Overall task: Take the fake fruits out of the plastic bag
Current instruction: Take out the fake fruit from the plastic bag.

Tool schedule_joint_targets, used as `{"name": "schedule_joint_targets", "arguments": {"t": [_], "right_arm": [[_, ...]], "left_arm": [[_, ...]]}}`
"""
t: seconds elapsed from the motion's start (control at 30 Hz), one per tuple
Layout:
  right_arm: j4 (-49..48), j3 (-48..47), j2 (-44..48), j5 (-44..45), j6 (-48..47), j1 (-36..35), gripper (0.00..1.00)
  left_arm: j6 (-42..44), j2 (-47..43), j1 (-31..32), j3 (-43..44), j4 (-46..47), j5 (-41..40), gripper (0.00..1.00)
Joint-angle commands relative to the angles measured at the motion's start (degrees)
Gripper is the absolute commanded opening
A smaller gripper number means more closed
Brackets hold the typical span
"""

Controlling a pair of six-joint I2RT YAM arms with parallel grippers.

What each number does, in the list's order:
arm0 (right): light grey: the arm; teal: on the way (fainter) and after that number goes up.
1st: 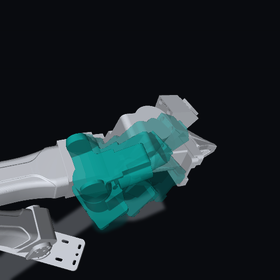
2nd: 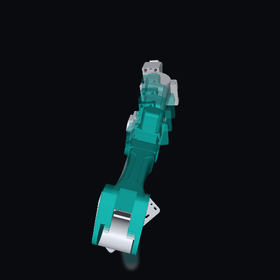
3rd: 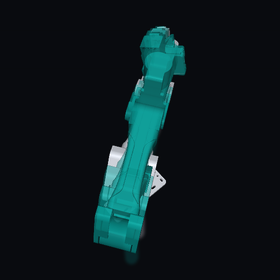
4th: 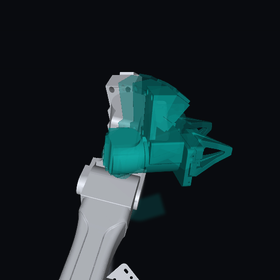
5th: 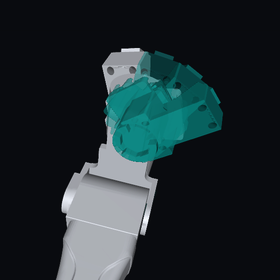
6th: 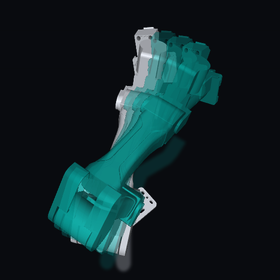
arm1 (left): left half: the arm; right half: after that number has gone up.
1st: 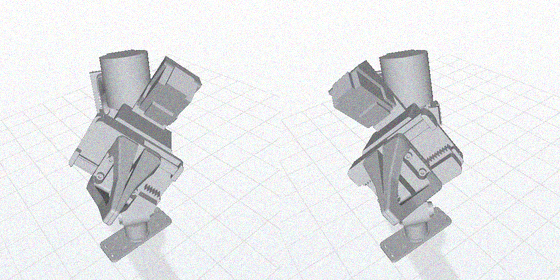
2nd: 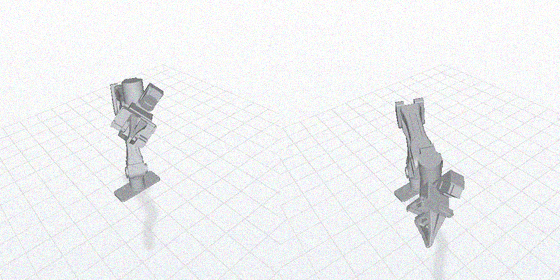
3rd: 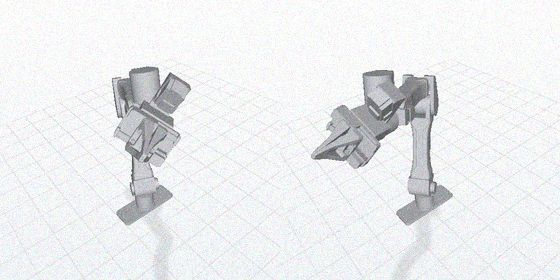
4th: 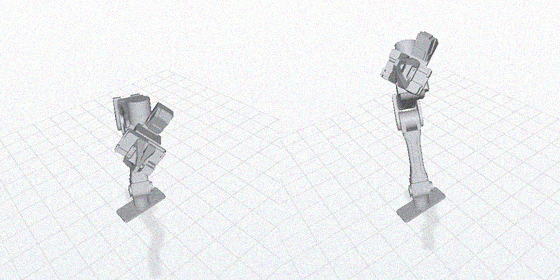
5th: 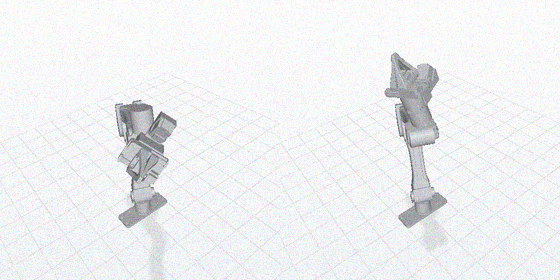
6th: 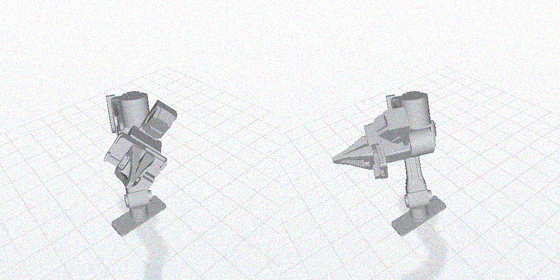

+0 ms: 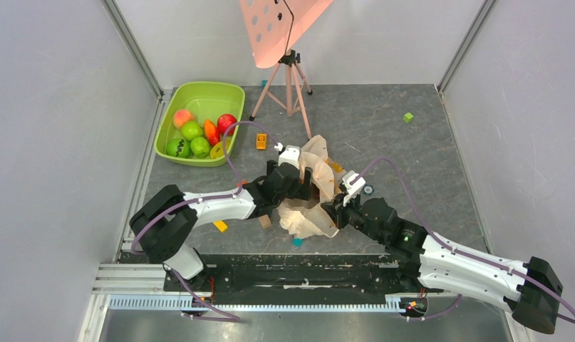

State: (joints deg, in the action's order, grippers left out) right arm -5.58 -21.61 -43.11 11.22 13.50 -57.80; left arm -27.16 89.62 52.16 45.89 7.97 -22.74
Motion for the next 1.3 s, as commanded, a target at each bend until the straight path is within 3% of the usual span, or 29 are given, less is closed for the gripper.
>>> {"name": "schedule_joint_targets", "arguments": {"t": [0.0,0.23,0.53,0.73,0.87,1.27], "right_arm": [[-2.2,-1.0,0.3,-0.7,-0.4,-0.5,0.02],[-2.0,-1.3,0.2,-1.2,-0.5,-0.5,0.02],[-1.6,-1.4,0.6,-1.4,-0.4,-0.5,0.02],[-1.7,-1.3,0.8,-1.2,-0.4,-0.5,0.02],[-2.1,-1.2,0.6,-1.2,-0.3,-0.5,0.02],[-0.6,-1.2,2.3,2.8,0.1,-0.5,0.02]], "left_arm": [[-2.4,2.9,-2.5,2.7,-1.5,1.7,1.00],[-3.7,7.0,-4.7,4.9,-1.8,4.9,1.00],[-3.8,7.8,-5.3,3.1,4.8,6.7,0.99],[-1.7,5.0,-5.3,0.9,6.9,8.5,0.78],[-0.5,2.4,-5.3,-0.2,6.8,10.7,0.71],[3.5,-8.3,-5.2,-0.6,-5.5,22.4,0.71]]}}
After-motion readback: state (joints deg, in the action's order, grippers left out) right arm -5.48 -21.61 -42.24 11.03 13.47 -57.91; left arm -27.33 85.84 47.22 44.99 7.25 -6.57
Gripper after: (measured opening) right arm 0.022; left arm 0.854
